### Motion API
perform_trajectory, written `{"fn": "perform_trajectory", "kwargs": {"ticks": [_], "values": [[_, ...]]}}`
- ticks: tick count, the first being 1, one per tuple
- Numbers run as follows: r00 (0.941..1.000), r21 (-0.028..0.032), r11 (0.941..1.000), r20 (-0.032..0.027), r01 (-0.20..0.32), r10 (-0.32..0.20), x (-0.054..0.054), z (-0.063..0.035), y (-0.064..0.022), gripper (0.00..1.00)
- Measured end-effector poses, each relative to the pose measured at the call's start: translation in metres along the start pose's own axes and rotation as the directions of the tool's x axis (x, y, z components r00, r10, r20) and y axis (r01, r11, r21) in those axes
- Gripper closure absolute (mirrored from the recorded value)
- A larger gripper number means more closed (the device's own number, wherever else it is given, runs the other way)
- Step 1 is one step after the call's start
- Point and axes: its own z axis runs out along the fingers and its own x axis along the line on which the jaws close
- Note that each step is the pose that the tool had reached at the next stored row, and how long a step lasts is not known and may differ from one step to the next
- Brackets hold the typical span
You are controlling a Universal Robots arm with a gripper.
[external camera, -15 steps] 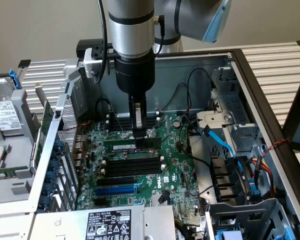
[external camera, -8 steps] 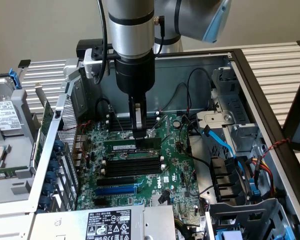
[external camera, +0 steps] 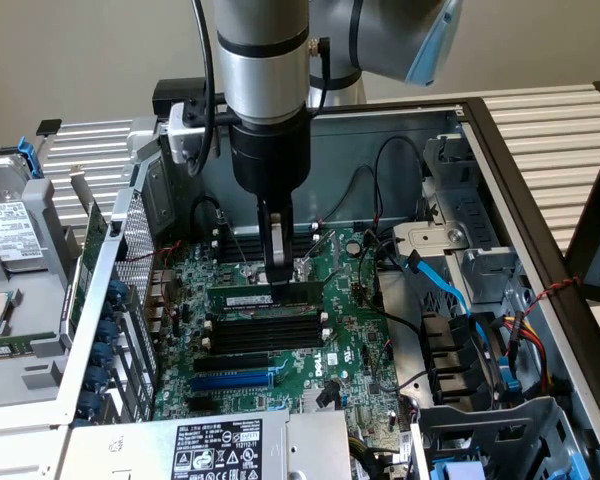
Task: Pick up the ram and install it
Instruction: 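Insert the ram into the slot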
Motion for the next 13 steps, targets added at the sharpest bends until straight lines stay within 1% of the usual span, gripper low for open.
{"fn": "perform_trajectory", "kwargs": {"ticks": [4,6,7,10,11,13], "values": [[1.0000,0.0000,1.0000,0.0006,-0.001,0.001,0.0021,0.0037,-0.0001,0.87],[1.0000,0.0000,1.0000,0.0038,-0.001,0.001,0.0024,0.0056,-0.0001,0.87],[1.0000,0.0000,1.0000,0.0059,-0.001,0.001,0.0028,0.0063,-0.0001,0.87],[0.9998,0.0000,1.0000,0.0204,-0.002,0.002,0.0037,0.0083,-0.0001,0.87],[0.9997,0.0000,1.0000,0.0224,-0.003,0.003,0.0040,0.0091,-0.0001,0.87],[0.9997,0.0000,1.0000,0.0224,-0.003,0.003,0.0046,0.0102,-0.0001,0.87]]}}
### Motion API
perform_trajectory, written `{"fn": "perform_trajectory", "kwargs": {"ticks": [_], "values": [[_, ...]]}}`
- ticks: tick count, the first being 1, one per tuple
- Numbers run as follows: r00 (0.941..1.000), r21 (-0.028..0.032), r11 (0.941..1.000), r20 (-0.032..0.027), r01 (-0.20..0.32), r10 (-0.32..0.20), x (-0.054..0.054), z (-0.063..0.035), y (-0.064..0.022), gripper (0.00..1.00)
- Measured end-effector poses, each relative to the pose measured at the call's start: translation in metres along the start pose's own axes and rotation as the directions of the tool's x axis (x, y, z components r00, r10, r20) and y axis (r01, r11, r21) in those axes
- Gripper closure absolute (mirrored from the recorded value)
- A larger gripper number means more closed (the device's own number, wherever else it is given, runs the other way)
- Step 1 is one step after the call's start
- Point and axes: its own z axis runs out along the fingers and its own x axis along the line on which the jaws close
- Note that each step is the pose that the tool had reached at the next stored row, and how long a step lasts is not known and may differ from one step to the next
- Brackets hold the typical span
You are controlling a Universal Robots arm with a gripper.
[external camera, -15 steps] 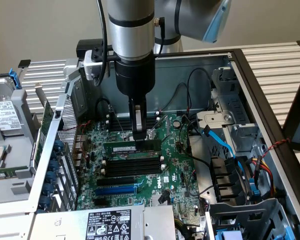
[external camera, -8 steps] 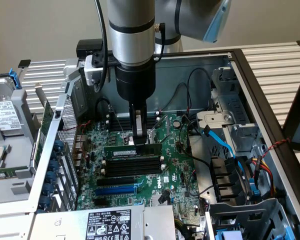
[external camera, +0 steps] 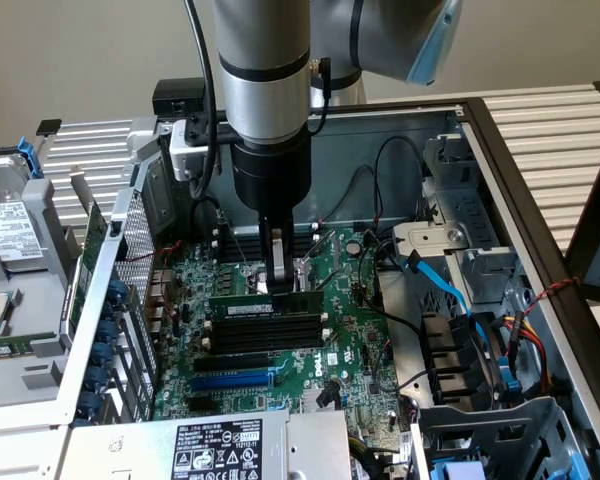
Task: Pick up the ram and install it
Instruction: 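Insert the ram into the slot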
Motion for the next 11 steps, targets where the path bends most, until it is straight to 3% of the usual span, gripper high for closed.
{"fn": "perform_trajectory", "kwargs": {"ticks": [7,11], "values": [[1.0000,-0.0001,1.0000,-0.0036,-0.001,0.001,0.0004,0.0061,0.0000,0.87],[0.9999,0.0000,1.0000,-0.0136,-0.001,0.001,0.0003,0.0088,0.0001,0.87]]}}
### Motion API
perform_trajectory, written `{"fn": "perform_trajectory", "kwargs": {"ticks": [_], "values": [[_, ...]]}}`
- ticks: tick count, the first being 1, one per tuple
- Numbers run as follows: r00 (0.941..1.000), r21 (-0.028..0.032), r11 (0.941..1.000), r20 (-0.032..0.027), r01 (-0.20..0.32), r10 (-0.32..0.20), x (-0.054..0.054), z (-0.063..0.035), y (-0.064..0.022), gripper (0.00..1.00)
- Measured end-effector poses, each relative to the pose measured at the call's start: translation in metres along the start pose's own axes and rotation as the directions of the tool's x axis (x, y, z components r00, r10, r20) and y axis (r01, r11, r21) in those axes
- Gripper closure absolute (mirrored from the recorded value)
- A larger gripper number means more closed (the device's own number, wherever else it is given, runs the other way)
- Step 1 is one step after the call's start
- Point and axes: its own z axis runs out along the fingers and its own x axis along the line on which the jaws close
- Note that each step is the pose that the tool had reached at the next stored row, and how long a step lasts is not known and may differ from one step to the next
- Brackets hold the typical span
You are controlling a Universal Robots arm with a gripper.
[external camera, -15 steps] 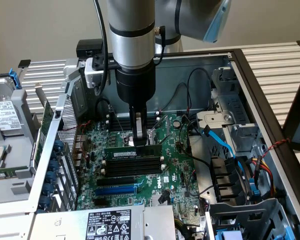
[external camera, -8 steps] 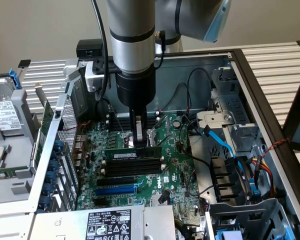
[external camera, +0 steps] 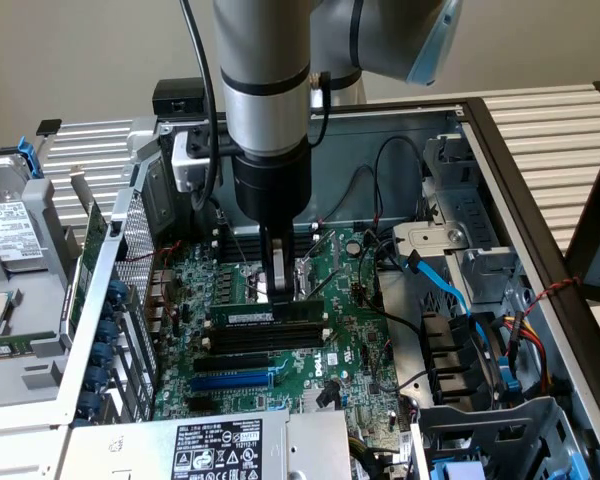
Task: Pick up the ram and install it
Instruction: 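Insert the ram into the slot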
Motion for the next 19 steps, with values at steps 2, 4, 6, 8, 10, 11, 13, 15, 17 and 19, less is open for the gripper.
{"fn": "perform_trajectory", "kwargs": {"ticks": [2,4,6,8,10,11,13,15,17,19], "values": [[1.0000,-0.0001,1.0000,-0.0066,0.000,0.000,-0.001,0.0009,0.0000,0.87],[1.0000,0.0000,1.0000,-0.0068,0.000,0.000,-0.002,0.0014,0.0002,0.87],[1.0000,0.0000,1.0000,-0.0068,0.000,0.000,-0.004,0.0019,0.0003,0.87],[1.0000,0.0000,1.0000,-0.0067,0.000,0.000,-0.004,0.0028,0.0007,0.87],[1.0000,0.0000,1.0000,-0.0068,0.000,0.000,-0.004,0.0037,0.0016,0.87],[1.0000,0.0001,1.0000,-0.0067,0.000,0.000,-0.004,0.0045,0.0019,0.87],[1.0000,0.0000,1.0000,-0.0068,0.000,0.000,-0.004,0.0066,0.0024,0.87],[1.0000,-0.0001,1.0000,-0.0071,0.000,0.000,-0.004,0.0086,0.0028,0.87],[1.0000,0.0000,1.0000,-0.0073,0.000,0.000,-0.004,0.0100,0.0029,0.87],[1.0000,-0.0001,1.0000,-0.0076,0.000,0.000,-0.004,0.0107,0.0030,0.87]]}}
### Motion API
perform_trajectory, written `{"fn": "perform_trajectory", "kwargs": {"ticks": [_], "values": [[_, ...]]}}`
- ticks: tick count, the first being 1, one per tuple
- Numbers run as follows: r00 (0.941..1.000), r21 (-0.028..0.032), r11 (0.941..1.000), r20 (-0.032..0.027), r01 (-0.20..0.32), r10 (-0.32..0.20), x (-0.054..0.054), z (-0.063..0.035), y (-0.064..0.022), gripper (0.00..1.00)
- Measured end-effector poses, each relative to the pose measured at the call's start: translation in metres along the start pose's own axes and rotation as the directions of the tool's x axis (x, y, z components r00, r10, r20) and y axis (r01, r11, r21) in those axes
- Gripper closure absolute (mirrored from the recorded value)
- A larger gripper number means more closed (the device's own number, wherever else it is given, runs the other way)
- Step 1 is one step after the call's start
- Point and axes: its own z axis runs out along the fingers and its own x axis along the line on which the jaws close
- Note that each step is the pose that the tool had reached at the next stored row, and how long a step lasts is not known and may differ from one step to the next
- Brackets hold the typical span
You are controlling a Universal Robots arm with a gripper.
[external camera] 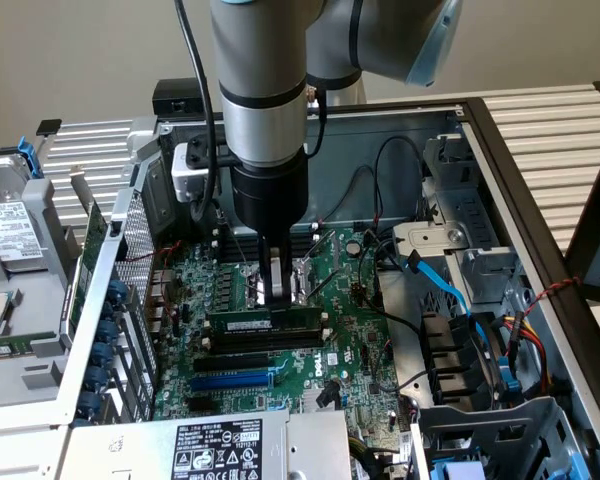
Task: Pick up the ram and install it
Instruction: 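Insert the ram into the slot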
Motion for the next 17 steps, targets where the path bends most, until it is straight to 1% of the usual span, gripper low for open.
{"fn": "perform_trajectory", "kwargs": {"ticks": [5,17], "values": [[1.0000,0.0002,1.0000,-0.0011,0.000,0.000,-0.0022,0.0010,0.0000,0.87],[1.0000,0.0008,1.0000,-0.0024,0.000,0.000,-0.0018,0.0028,0.0008,0.87]]}}
